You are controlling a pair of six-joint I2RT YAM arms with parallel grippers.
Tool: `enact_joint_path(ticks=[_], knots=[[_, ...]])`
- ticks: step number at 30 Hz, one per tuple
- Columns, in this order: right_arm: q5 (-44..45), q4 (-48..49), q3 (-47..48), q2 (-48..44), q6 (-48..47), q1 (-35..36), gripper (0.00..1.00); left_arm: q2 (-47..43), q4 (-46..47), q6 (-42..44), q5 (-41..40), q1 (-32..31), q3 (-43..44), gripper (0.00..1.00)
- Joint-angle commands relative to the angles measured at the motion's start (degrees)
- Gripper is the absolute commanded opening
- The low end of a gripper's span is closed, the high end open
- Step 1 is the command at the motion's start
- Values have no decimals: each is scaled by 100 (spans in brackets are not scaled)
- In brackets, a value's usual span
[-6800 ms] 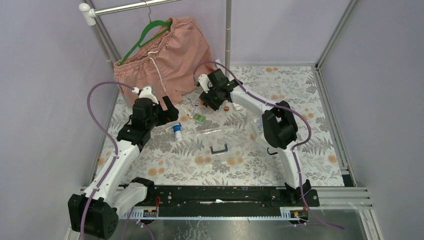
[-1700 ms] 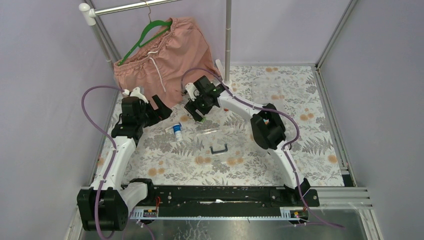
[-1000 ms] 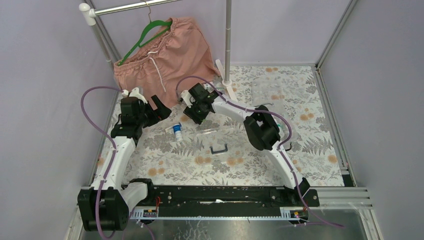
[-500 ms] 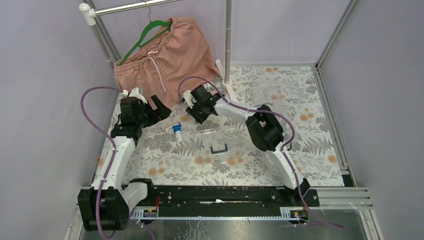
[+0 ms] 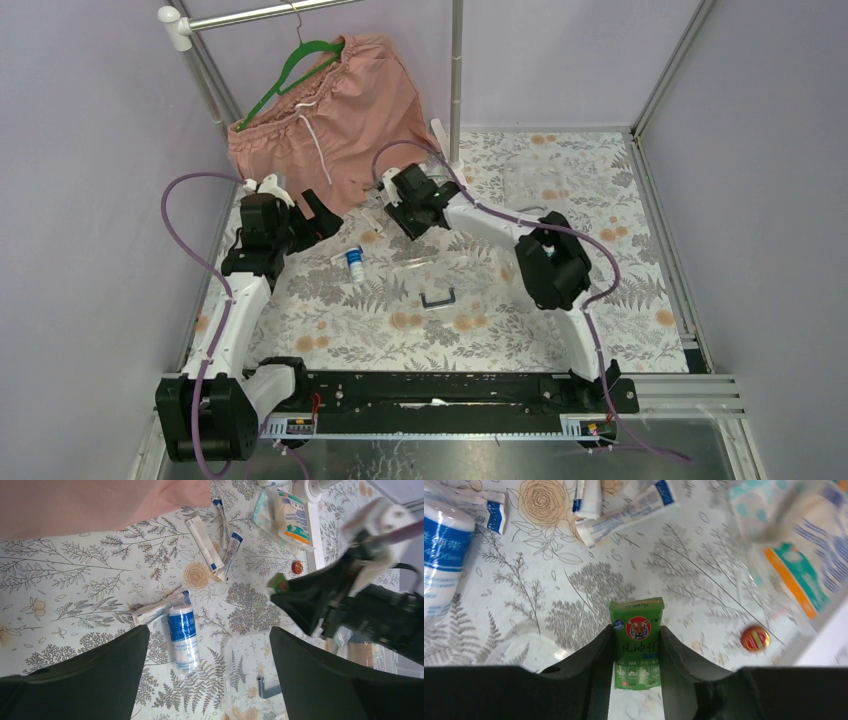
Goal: Organize the medicine kit
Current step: Pick up the medical item at the center of the board, then place the medical item at the medicine box.
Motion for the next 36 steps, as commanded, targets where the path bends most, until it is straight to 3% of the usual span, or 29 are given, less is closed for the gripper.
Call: enact_joint_path(ticks=[1, 11, 19, 24, 30, 36], knots=[[263, 125, -444, -1157, 538, -223, 35, 30, 228, -23, 78, 62, -61, 99], [534, -165, -2440, -3458, 1155, -1305, 35, 39, 229, -39, 113, 71, -66, 99], [1547, -1022, -3459, -4850, 1853, -2152, 35, 100, 278, -77, 271, 71, -79, 99], [1752, -1202, -3876, -4953, 2058, -2406, 35, 92, 279, -77, 277, 75, -87, 99], [1746, -1317, -3986, -4392, 2107, -2476, 40, 75, 278, -73, 298, 70, -102, 99], [1751, -1317, -3929, -4129, 2121, -2481, 57, 46, 265, -55, 288, 71, -123, 99]])
